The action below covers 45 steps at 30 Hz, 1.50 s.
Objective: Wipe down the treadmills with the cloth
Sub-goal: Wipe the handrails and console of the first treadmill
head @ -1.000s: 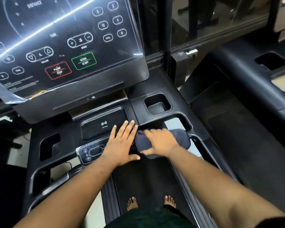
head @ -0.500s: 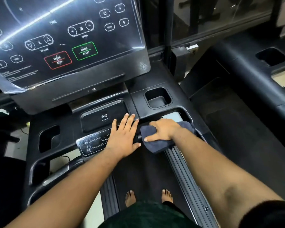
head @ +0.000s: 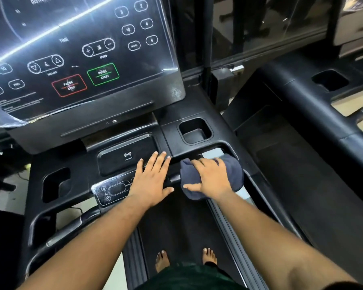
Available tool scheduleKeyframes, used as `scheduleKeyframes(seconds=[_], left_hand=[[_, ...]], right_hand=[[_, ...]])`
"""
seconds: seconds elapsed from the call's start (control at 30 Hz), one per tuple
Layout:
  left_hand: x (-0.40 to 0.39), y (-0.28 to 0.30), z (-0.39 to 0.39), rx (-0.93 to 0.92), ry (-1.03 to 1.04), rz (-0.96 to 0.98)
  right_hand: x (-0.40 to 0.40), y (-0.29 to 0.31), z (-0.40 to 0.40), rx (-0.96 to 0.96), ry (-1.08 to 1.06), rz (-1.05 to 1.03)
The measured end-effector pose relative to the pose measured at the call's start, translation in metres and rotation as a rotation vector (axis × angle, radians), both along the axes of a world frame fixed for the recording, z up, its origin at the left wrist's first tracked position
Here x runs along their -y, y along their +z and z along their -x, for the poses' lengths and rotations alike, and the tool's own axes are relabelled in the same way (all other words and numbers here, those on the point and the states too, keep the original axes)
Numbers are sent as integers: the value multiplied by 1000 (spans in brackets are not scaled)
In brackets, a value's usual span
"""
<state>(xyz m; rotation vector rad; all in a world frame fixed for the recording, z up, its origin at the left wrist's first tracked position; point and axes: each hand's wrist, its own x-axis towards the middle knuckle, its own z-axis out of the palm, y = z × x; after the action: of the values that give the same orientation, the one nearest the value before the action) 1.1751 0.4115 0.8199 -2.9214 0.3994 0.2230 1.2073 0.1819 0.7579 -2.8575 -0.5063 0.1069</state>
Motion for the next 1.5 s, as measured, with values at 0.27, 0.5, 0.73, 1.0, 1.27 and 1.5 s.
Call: scheduleKeyframes(seconds=[0.27, 0.5, 0.73, 1.0, 1.27, 1.5], left_hand=[[7, 1, 1, 10, 39, 0], [13, 2, 3, 15, 43, -43], [45, 0, 1, 11, -123, -45], [95, -20, -15, -175, -191, -1], [110, -28, -29, -249, -136, 50], [108, -28, -26, -269, -164, 86]], right_hand=[[41, -25, 19, 47, -175, 86], [23, 6, 8, -29, 203, -70], [66, 38, 10, 67, 75, -320], [107, 13, 41, -70, -254, 111], [110, 7, -11, -244, -172, 53], [143, -8, 10, -274, -371, -88]])
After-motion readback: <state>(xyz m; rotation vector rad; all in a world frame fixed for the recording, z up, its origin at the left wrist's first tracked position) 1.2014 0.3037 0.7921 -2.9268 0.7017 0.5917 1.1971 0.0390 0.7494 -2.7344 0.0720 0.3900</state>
